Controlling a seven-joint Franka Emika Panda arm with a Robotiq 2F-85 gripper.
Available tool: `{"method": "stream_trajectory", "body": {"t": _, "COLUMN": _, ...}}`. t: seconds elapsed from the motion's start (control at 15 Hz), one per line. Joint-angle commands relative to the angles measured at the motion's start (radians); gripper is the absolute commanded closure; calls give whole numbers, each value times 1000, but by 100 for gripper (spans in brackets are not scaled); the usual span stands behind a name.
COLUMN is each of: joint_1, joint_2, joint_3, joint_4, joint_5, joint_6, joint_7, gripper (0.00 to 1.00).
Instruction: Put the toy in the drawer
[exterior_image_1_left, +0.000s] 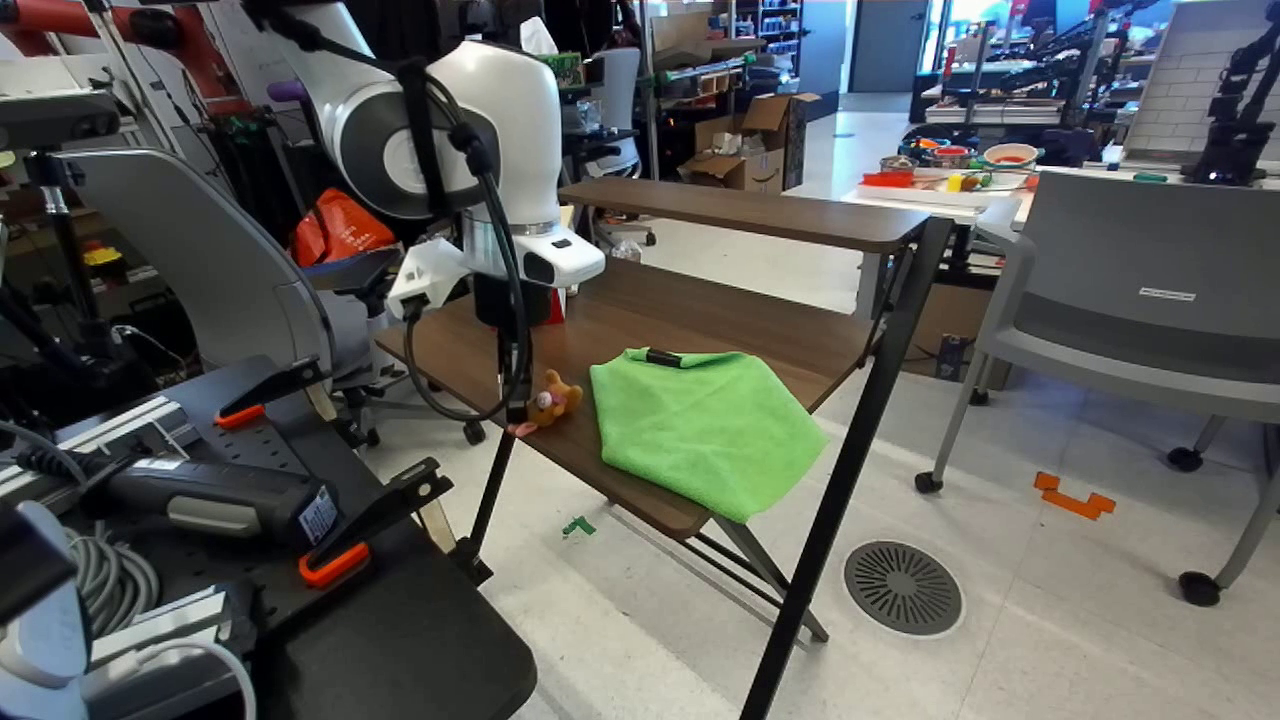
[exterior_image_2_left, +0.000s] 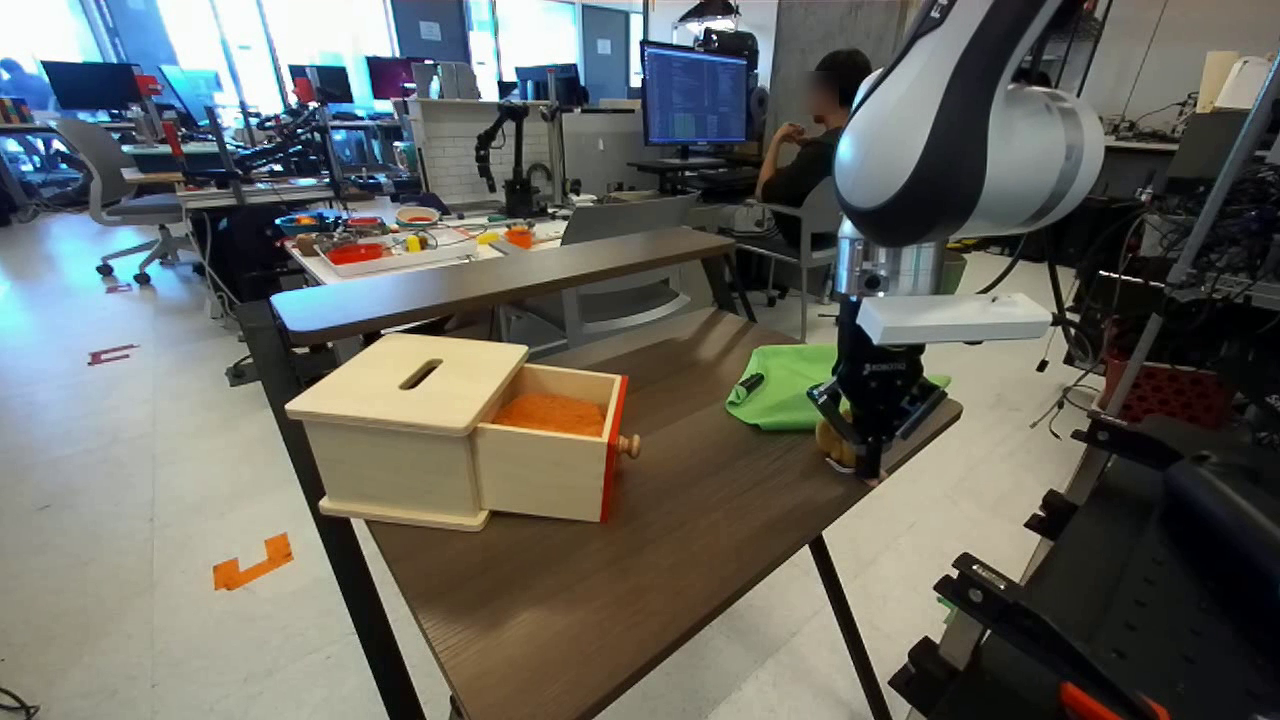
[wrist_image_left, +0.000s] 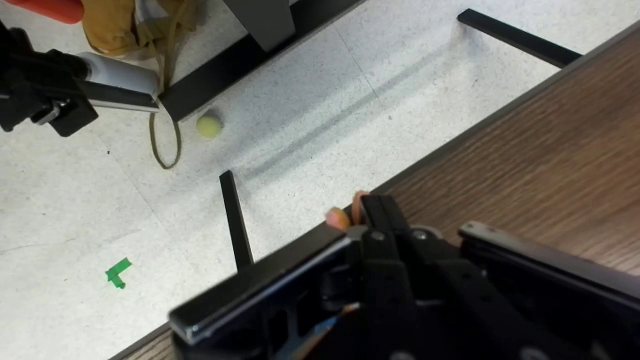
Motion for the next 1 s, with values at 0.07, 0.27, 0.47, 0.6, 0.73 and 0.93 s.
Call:
{"method": "stream_trajectory", "body": {"t": 0.07, "joint_1": 11, "joint_2": -13, "joint_3": -16, "joint_4": 9, "joint_5": -15, "joint_6": -24, "joint_7": 13, "gripper": 100}}
{"method": "stream_trajectory", "body": {"t": 0.27, "joint_1": 5, "joint_2": -76, "joint_3": -4, "joint_4": -14, "joint_5": -6, "joint_6": -27, "joint_7": 2, "gripper": 100}}
{"method": "stream_trajectory", "body": {"t": 0.47, "joint_1": 8, "joint_2": -144, "joint_3": 2, "joint_4": -32, "joint_5": -8, "joint_6": -22, "joint_7": -1, "gripper": 100}}
{"method": "stream_trajectory", "body": {"t": 0.6, "joint_1": 9, "joint_2": -184, "joint_3": 10, "joint_4": -38, "joint_5": -7, "joint_6": -23, "joint_7": -2, "gripper": 100}}
{"method": "stream_trajectory", "body": {"t": 0.73, "joint_1": 16, "joint_2": -216, "joint_3": 18, "joint_4": -37, "joint_5": -10, "joint_6": -15, "joint_7": 0, "gripper": 100}}
{"method": "stream_trajectory", "body": {"t": 0.93, "joint_1": 31, "joint_2": -244, "joint_3": 43, "joint_4": -24, "joint_5": -6, "joint_6": 4, "joint_7": -4, "gripper": 100}}
